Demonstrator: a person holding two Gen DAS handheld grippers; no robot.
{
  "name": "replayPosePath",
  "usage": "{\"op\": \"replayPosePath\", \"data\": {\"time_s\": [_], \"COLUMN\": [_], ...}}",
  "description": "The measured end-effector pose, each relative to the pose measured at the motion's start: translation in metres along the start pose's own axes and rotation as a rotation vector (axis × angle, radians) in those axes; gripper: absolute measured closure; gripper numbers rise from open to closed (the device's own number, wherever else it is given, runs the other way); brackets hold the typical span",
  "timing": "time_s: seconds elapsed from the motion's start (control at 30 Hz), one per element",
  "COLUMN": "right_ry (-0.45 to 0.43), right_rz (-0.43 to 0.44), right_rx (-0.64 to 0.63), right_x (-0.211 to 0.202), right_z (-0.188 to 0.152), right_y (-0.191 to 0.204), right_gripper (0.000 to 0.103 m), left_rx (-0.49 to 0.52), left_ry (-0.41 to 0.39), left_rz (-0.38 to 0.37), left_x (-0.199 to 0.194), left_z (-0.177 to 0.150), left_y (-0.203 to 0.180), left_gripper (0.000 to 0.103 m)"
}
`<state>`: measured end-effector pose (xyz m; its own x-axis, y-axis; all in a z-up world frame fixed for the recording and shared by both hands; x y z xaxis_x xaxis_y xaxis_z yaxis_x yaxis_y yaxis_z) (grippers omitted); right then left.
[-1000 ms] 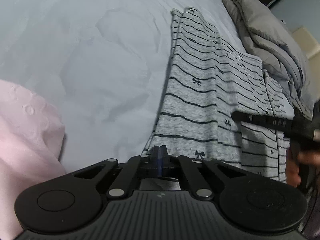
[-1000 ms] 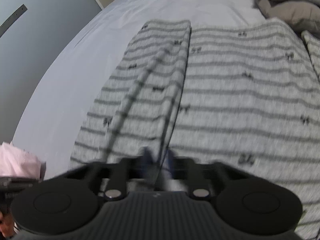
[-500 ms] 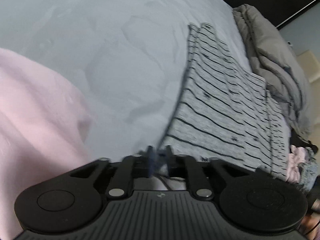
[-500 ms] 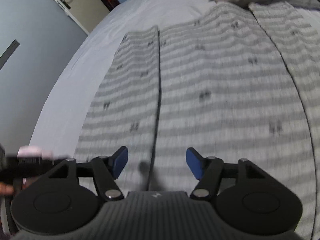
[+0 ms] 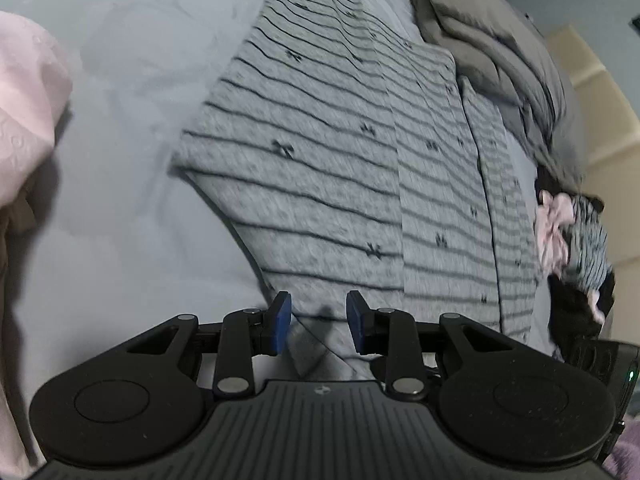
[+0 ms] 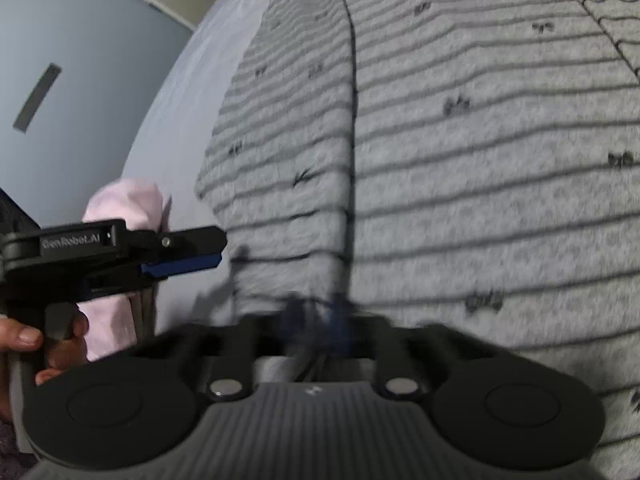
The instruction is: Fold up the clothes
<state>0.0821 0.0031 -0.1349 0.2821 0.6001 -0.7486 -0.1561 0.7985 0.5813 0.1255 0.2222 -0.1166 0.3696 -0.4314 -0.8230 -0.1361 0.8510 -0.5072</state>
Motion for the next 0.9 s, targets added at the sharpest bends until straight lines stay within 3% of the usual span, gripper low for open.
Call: {"op": "replayPosePath", "data": {"time_s": [0.3,0.37,0.4,0.43,0.5,0.73,0.9], "right_ry": [0.009,-0.012,-0.025,-0.046,-0.089,-0.28,-0.363], "right_rz": [-0.05,-0.08,-0.093,-0.107,-0.138,-0.231,-0.331], "right_rx": [0.0,0.0,0.003,0.006,0.013,0.103,0.125], "right_x": [-0.034,-0.044,-0.053,-0.063,-0.082,-0.15,-0.174], "right_z": [-0.031,-0.034,-0.036,-0.036,-0.036,-0.022,-0.007], "right_y": [-0.006,-0.015,-0.021,-0.027,-0.039,-0.096,-0.138], "right_gripper": [0.085,0.071,0.051,0.049,0.049,0.049,0.049], "left_rx": [0.097,0.118,0.13,0.142,0.169,0.261,0.324], "left_ry": [-0.014,-0.012,-0.01,-0.008,-0.009,-0.008,-0.007], "left_rz": [0.031,0.033,0.033,0.034,0.036,0.014,0.005], "left_x": [-0.014,-0.015,-0.014,-0.014,-0.014,0.003,0.03], "left_z": [-0.027,-0.03,-0.031,-0.033,-0.035,-0.038,-0.028], "left_y": [-0.033,-0.044,-0.051,-0.058,-0.071,-0.142,-0.201], "left_gripper": [0.076,0.076,0.074,0.073,0.063,0.063,0.063]}}
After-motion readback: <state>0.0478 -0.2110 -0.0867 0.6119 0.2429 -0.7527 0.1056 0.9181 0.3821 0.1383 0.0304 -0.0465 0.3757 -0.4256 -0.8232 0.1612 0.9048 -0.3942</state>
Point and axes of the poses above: each gripper's, at about its wrist camera, not at the fingertips, and x roughly the way its jaws point, y to its left, z to its top, the point moved 5 cm from there along x, roughly the way its jaws point, and after that the axes turned 4 degrees about -x, right-handed, at the moved point
